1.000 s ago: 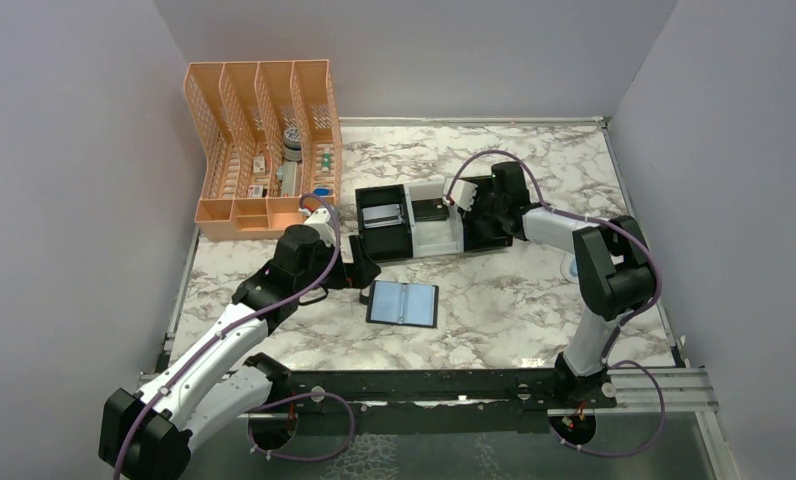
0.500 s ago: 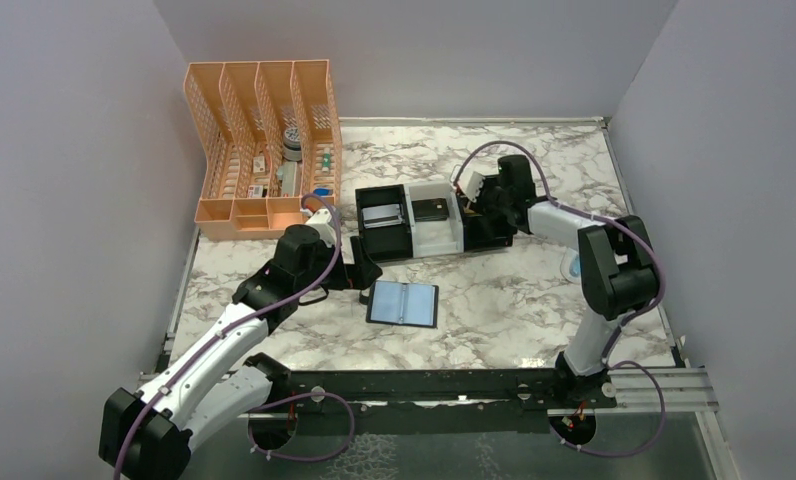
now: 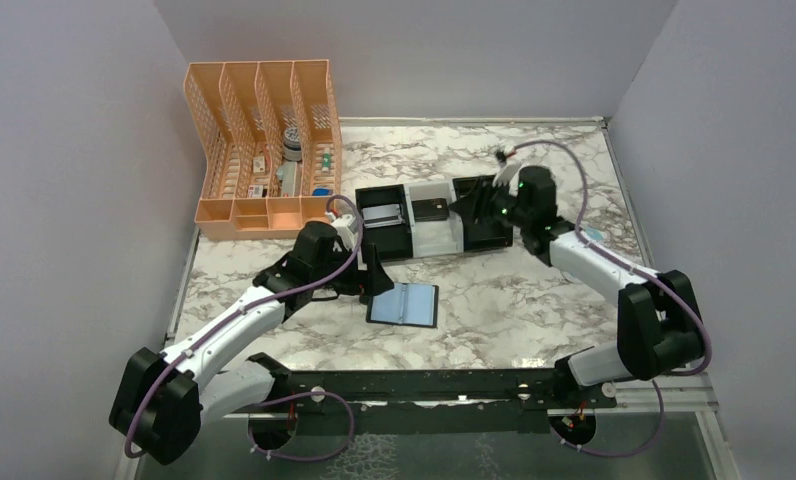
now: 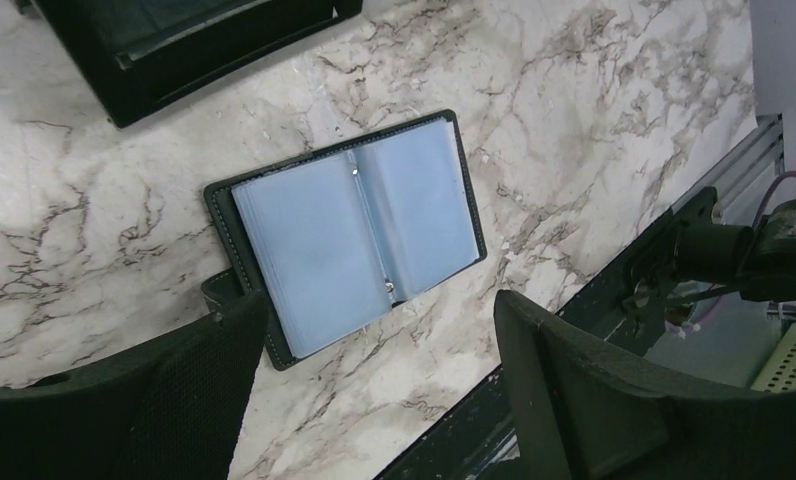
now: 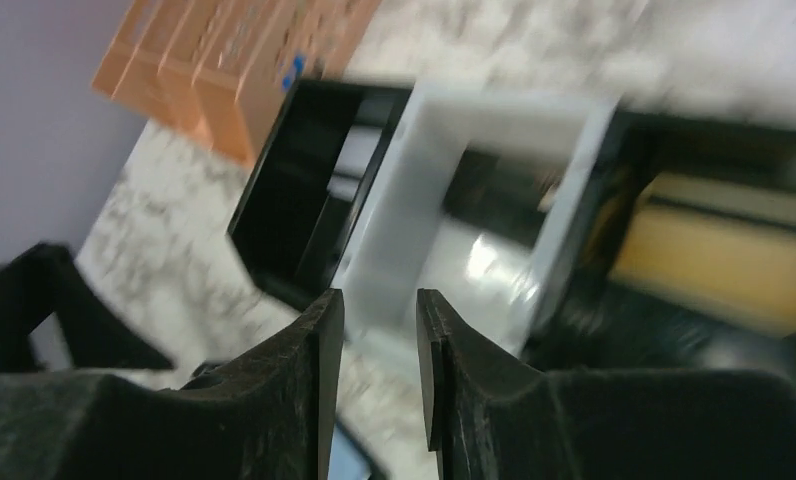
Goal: Take the credit cards out of the card holder
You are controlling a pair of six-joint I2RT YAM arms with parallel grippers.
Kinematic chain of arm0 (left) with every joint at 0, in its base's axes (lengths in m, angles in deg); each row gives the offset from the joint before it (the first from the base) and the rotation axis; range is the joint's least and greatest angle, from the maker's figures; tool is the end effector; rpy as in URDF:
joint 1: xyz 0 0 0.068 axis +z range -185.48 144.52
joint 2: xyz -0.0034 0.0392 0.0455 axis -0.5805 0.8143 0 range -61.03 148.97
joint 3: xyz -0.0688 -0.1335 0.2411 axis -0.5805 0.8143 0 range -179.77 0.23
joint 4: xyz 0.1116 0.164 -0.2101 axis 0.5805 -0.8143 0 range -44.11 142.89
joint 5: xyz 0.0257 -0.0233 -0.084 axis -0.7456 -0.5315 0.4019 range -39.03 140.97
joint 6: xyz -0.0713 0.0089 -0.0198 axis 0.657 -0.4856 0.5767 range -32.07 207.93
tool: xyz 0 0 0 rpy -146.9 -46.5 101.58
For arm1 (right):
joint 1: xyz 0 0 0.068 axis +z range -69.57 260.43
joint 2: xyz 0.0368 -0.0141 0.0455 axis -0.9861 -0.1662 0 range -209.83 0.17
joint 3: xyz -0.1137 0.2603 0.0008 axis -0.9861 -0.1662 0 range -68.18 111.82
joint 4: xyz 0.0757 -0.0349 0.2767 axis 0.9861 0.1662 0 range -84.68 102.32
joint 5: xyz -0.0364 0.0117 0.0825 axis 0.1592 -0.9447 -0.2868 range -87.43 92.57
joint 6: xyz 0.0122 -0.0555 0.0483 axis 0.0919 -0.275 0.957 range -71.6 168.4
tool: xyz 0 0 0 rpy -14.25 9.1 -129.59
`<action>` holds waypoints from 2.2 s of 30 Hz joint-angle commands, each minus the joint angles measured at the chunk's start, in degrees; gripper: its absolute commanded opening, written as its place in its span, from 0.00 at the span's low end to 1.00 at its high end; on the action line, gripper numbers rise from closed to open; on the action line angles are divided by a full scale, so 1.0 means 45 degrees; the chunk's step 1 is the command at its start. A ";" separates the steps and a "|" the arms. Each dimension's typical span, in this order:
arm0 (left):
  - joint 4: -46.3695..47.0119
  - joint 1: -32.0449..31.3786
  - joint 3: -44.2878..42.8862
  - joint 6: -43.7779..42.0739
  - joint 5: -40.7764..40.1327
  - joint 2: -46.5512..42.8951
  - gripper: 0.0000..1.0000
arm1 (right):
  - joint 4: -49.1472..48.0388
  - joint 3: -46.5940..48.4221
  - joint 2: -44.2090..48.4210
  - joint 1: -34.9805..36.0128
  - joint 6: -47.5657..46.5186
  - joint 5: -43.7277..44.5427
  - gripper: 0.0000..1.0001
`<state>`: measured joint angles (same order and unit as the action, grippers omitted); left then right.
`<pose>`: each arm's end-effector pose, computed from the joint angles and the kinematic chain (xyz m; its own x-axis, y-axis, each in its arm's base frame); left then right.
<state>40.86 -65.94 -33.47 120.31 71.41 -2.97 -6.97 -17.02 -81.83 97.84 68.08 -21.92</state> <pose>0.2091 -0.1483 0.2102 -0.8162 -0.1022 -0.5687 0.3318 0.7229 -0.6061 0.3472 0.1360 0.2557 -0.5037 0.1634 -0.8483 -0.5073 0.7389 0.4435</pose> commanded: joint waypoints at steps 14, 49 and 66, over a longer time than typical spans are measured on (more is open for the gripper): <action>0.0278 -0.1576 -0.0482 0.0007 -0.1320 0.2195 0.83 | 0.2031 -0.4120 0.0645 0.5017 0.6700 0.2551 0.32; 0.0271 -0.2721 -0.0534 0.0261 -0.2386 0.4665 0.47 | 0.0006 -0.4069 -0.2155 0.5119 0.7433 0.0104 0.29; 0.0776 -0.2802 -0.0304 0.0422 -0.2277 0.4630 0.18 | -0.1033 -0.2937 -0.2917 0.5155 0.7438 -0.1185 0.17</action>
<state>42.35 -78.31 -35.61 121.88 61.14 17.64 -9.18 -32.15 -93.78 120.62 101.76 -24.76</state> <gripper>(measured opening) 0.205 0.168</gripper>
